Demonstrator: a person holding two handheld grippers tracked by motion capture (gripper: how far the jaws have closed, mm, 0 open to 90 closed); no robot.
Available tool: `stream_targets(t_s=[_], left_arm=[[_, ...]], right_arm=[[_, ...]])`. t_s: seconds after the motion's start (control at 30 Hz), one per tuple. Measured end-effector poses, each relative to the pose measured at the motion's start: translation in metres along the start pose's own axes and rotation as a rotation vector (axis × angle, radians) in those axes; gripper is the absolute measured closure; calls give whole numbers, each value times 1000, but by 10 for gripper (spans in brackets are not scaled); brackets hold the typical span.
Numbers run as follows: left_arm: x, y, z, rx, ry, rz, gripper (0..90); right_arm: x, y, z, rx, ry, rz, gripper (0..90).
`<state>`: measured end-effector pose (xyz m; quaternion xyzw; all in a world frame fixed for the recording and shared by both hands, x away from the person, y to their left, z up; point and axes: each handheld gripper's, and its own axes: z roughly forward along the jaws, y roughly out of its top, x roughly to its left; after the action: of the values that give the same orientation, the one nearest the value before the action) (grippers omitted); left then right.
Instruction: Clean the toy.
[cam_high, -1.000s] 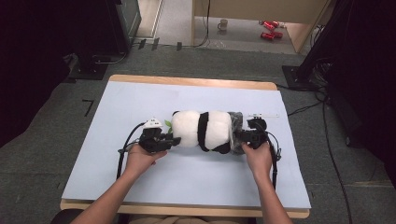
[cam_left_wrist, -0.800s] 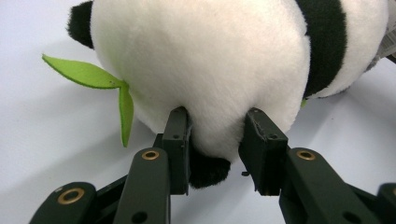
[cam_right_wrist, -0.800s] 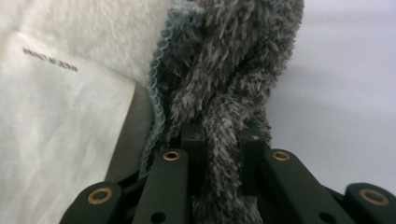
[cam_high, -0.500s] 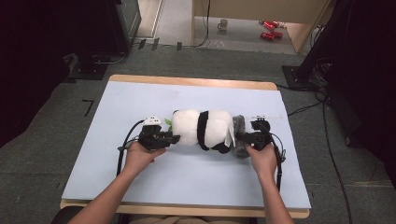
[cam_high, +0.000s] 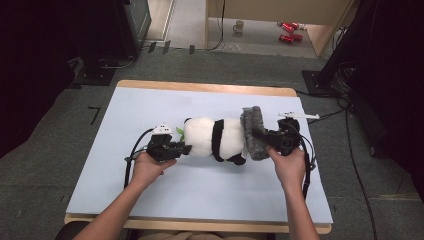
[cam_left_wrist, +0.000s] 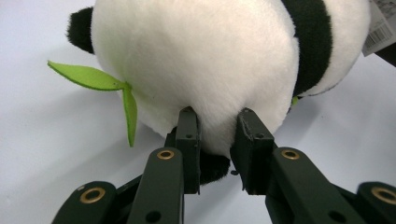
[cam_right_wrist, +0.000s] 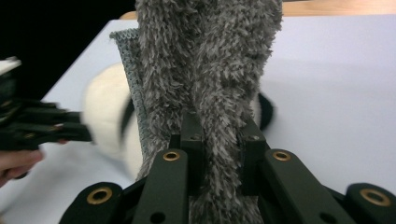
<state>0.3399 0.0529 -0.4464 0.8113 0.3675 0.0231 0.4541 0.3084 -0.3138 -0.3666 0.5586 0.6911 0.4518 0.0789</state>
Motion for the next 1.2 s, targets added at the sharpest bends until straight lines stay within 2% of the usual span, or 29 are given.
stream_targets(t_s=[0.1, 0.2, 0.27, 0.37, 0.43, 0.53, 0.63, 0.83, 0.9, 1.03, 1.2], left_arm=[[-3, -2, -4, 6, 0, 5, 747], [-6, -4, -9, 3, -1, 7, 751], [-6, -5, -9, 1, 5, 16, 751], [-5, -6, -8, 1, 13, 25, 741], [-4, -7, -8, -10, 12, 37, 713], [-6, -8, -10, -35, 27, 96, 646], [-7, -10, -11, -48, 21, 130, 538], [-4, -12, -12, -59, -23, 111, 406], [-2, -13, -13, -61, -24, 110, 374], [2, -14, -13, -76, -38, 109, 349], [3, -15, -11, -79, -33, 122, 344]], right_arm=[[13, 1, 4, 25, 35, -26, 776], [24, -2, 13, 80, 54, -64, 777], [26, -6, 20, 110, 55, -77, 778], [23, -12, 32, 138, 50, -71, 778], [21, -13, 35, 132, 43, -71, 778], [20, -12, 36, 123, 25, -85, 778], [18, -11, 39, 113, 17, -91, 778], [15, -6, 44, 98, 10, -91, 777], [14, -4, 45, 93, 11, -87, 777], [13, 0, 47, 84, 12, -84, 776], [13, 8, 51, 65, 10, -91, 775]])
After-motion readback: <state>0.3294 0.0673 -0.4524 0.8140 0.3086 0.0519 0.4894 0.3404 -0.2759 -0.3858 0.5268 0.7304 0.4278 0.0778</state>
